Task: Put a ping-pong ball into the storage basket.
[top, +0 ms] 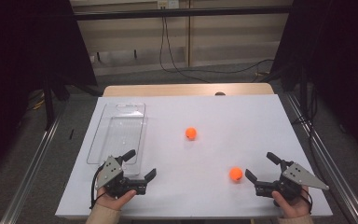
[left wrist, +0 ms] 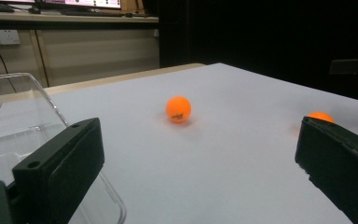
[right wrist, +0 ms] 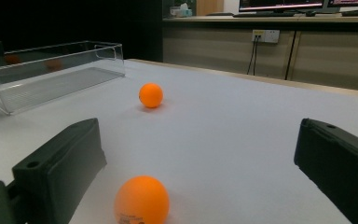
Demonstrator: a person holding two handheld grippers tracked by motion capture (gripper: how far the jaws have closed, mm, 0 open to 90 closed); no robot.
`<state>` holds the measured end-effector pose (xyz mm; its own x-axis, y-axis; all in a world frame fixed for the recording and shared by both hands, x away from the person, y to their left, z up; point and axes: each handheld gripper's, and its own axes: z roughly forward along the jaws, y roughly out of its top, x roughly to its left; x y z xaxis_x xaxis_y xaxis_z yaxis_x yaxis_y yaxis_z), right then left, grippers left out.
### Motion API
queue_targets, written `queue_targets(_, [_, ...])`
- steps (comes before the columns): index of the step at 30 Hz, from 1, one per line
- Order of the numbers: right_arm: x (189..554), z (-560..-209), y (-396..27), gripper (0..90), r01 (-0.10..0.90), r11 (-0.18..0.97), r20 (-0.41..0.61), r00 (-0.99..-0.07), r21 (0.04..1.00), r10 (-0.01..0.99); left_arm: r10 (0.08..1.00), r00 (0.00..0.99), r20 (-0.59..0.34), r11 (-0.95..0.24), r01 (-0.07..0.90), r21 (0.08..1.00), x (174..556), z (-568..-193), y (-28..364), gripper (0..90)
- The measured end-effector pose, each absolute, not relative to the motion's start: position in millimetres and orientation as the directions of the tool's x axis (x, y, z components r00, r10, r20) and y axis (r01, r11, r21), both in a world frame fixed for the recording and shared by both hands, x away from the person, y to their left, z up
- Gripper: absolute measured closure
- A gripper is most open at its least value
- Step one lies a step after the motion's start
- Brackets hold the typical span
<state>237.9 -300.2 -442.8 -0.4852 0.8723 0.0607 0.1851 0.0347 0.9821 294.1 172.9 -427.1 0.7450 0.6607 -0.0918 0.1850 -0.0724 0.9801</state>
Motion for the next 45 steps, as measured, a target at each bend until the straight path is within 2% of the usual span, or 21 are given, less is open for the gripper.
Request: queue_targets(45, [238.7, -442.3, -299.3, 1.3, 0.188, 0.033, 0.064, -0.486, 0.982, 0.872, 0.579, 0.813, -0.058, -0.123, 0.158, 0.980, 302.9, -421.8, 122.2, 1.2])
